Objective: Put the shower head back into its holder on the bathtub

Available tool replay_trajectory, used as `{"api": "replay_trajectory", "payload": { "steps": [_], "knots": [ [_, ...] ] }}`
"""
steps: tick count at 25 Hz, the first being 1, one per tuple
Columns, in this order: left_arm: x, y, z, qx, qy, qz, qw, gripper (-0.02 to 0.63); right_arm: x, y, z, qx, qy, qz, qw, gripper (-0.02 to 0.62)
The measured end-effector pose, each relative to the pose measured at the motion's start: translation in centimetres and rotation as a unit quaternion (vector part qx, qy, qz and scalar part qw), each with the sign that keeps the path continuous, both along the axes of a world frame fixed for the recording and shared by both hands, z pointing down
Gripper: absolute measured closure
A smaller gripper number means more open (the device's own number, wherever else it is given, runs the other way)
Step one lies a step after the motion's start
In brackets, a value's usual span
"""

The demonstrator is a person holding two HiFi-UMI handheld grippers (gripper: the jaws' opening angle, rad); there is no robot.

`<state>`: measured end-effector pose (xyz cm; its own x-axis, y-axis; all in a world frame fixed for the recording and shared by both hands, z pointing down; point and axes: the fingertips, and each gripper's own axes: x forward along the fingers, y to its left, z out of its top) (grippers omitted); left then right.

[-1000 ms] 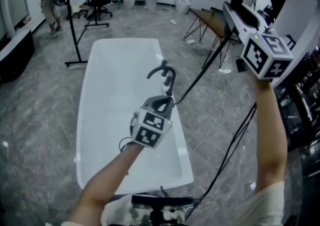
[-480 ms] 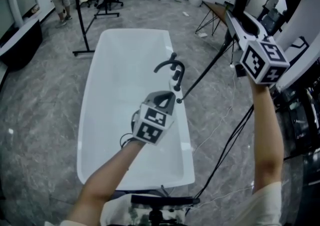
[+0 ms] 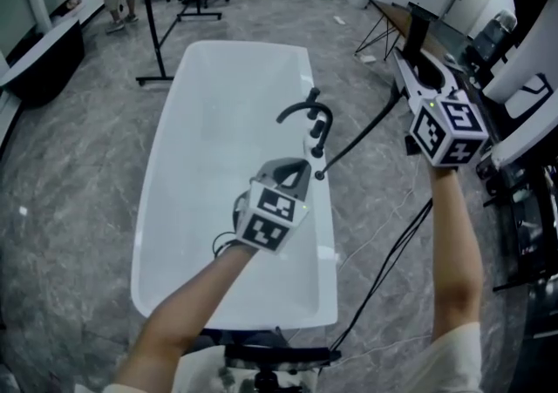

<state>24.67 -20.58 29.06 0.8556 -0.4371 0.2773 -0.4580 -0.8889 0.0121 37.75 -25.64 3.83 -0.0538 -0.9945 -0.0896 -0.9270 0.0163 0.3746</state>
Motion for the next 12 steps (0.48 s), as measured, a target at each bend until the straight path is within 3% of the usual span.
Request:
{"api": "replay_trajectory", "payload": {
  "steps": [12],
  "knots": [
    [1.5,-1.1,3.8,-0.005,-0.017,-0.028,0.9995,0.598,3.5,-1.2,9.0,-0.03,-0.051,-0.004,0.998,0.445]
  ]
}}
